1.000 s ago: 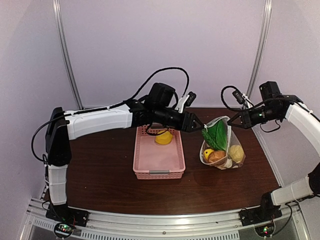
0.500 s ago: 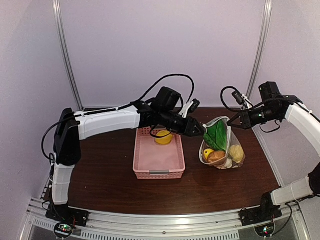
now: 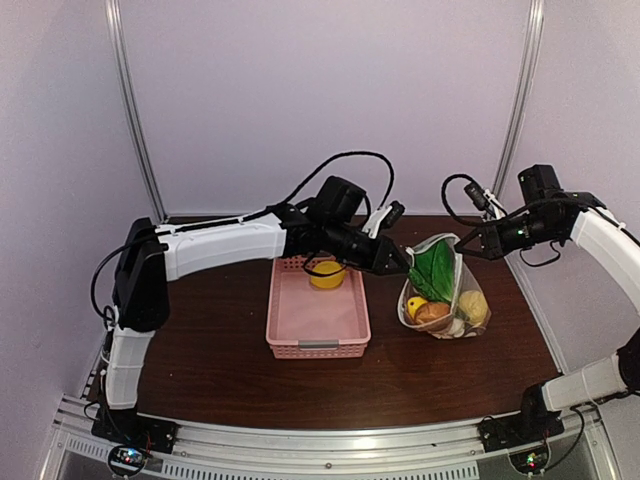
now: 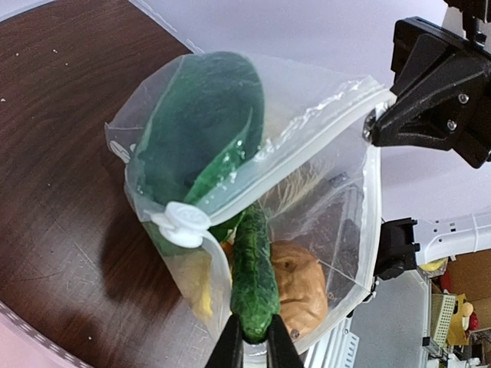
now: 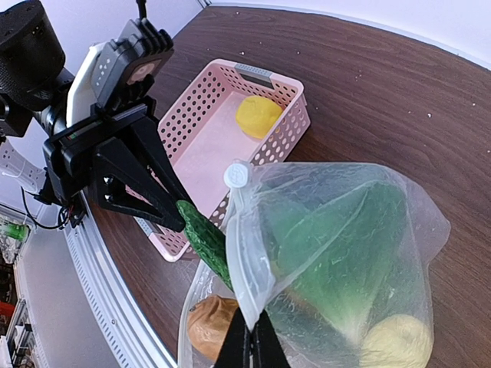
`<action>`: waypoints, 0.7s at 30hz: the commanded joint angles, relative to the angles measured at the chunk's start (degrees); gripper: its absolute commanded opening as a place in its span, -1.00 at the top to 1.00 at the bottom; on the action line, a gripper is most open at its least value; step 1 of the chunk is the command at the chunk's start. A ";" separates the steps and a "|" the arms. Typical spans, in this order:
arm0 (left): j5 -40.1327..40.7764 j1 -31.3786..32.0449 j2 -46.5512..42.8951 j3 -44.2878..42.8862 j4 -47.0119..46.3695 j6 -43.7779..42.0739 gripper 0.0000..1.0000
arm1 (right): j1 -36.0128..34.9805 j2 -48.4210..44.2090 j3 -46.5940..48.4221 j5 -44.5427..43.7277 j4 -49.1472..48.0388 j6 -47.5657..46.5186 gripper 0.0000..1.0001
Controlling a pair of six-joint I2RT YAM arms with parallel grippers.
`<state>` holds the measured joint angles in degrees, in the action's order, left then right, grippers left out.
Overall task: Place the food in the zip-top bag and seal the zipper
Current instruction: Adjust the fake vegetable in the zipper food storage bag.
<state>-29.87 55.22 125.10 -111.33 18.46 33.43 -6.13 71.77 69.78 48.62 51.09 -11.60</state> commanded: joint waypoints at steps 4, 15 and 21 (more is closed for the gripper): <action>-1.99 0.74 0.07 -1.24 -4.38 -1.84 1.00 | -0.46 -1.61 -0.92 -1.99 -1.00 0.11 1.00; 5.88 5.77 -3.99 6.83 -23.58 -1.00 1.00 | -1.07 -2.58 -0.48 -0.96 -0.10 -0.01 1.00; 13.60 7.85 1.70 -1.22 -15.48 -2.91 1.00 | -1.16 -3.64 -0.61 0.81 0.23 0.22 1.00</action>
<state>-22.37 62.13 124.29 -108.60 4.03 31.44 -6.81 70.28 69.69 47.64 51.46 -11.62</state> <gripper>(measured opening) 0.084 0.006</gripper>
